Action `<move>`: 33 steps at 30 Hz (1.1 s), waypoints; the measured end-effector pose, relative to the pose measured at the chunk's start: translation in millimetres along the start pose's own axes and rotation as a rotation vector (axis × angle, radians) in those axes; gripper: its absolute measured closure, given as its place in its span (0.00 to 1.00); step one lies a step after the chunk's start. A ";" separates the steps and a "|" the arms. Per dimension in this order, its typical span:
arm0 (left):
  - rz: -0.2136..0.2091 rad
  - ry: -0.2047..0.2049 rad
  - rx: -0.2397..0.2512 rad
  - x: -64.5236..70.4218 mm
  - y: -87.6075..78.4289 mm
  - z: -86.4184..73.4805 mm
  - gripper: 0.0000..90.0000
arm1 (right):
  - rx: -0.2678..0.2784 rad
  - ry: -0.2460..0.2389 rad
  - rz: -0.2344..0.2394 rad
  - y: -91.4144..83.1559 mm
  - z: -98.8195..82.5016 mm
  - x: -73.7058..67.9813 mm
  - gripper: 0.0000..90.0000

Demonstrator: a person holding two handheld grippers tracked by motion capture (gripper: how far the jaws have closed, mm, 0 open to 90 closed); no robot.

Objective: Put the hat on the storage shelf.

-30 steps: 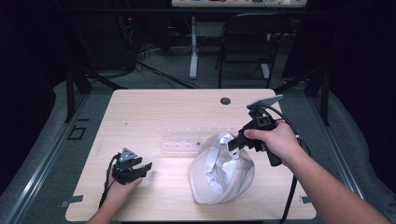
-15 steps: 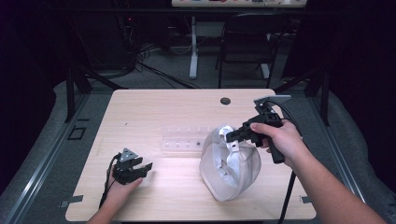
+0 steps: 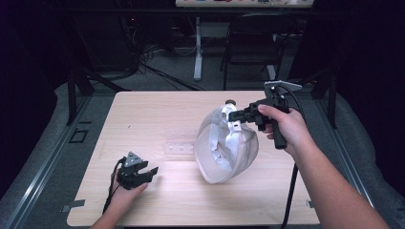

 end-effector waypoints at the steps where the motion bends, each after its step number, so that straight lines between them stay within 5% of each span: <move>1: -0.001 0.010 0.003 1.5 -0.5 0.6 0.53 | 0.010 0.002 0.000 0.0 2.3 -1.1 0.91; 7: -0.038 0.024 0.052 20.4 -3.8 12.3 0.50 | 0.057 0.006 -0.004 -2.6 14.9 -5.7 0.91; 13: -0.083 0.097 0.109 54.4 -7.0 35.5 0.46 | 0.104 0.024 0.004 -4.8 26.5 -6.4 0.91; 15: -0.097 0.162 0.137 78.1 -6.7 51.2 0.46 | 0.119 0.027 -0.003 -5.4 30.1 -7.6 0.91; 24: -0.162 0.268 0.180 140.9 7.0 95.2 0.43 | 0.167 0.034 -0.008 -5.1 42.5 -14.5 0.91; 28: -0.135 0.338 0.187 164.4 14.5 108.3 0.42 | 0.176 0.039 -0.011 -3.0 46.9 -15.3 0.91; 33: -0.022 0.406 0.198 179.0 23.0 118.7 0.57 | 0.186 0.041 -0.005 -0.9 51.1 -16.0 0.91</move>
Point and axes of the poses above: each handheld gripper's, and its own axes: y roughly forward along the jaws, z roughly out of its top, x roughly to its right, the point moved 1 cm from there along y, roughly forward along the jaws, and after that the axes turned 2 degrees about -x, right-handed, at the moved point
